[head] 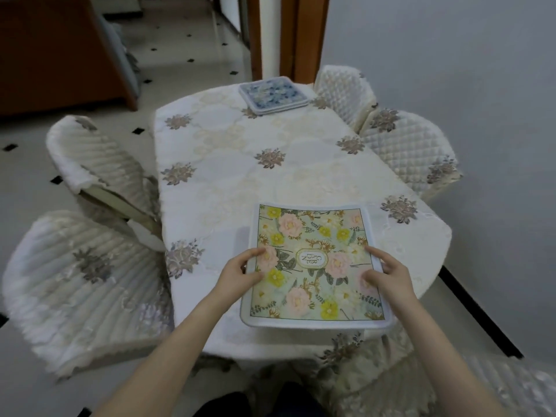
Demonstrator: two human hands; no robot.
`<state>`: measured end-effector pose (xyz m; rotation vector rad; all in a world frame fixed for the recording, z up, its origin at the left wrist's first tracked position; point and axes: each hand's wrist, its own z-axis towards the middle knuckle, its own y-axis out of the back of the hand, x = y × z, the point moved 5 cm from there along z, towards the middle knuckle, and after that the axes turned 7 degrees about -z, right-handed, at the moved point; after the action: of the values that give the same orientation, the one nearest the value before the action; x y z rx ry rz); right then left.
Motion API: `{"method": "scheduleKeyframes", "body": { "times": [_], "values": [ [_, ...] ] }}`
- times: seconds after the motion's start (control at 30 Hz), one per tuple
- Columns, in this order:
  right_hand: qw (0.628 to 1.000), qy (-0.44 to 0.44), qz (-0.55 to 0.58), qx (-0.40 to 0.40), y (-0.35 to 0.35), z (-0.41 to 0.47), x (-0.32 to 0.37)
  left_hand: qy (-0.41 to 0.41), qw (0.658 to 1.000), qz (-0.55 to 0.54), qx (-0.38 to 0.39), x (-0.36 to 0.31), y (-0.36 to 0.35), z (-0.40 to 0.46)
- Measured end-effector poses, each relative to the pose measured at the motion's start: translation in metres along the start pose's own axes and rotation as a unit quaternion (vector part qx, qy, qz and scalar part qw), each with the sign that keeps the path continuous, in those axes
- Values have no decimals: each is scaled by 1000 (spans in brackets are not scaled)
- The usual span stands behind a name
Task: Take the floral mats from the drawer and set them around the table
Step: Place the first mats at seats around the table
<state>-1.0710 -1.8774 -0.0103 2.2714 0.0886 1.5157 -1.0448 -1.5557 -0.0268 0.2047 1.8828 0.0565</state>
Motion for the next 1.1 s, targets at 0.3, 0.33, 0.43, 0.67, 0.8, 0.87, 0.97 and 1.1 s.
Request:
{"method": "scheduleKeyframes", "body": {
  "times": [0.3, 0.33, 0.43, 0.67, 0.8, 0.87, 0.97, 1.1],
  "values": [
    [995, 9, -65, 80, 24, 92, -41, 55, 996, 61, -35, 39, -68, 10],
    [994, 8, -73, 84, 27, 100, -47, 62, 995, 63, -34, 44, -76, 10],
    [993, 5, -86, 84, 34, 113, -63, 76, 994, 71, -27, 58, -96, 9],
    [991, 33, -108, 76, 37, 131, -88, 88, 990, 104, -38, 84, -123, 14],
    [973, 78, -199, 83, 33, 140, -96, 126, 985, 111, -33, 91, -129, 15],
    [923, 161, -339, 87, 28, 140, -101, 112, 951, 289, 6, 97, -133, 14],
    [859, 230, -453, 64, 18, 134, -116, -3, 832, 555, 7, 99, -133, 13],
    [825, 262, -496, 71, 7, 134, -137, -61, 789, 609, 48, 116, -132, 17]
  ]
}}
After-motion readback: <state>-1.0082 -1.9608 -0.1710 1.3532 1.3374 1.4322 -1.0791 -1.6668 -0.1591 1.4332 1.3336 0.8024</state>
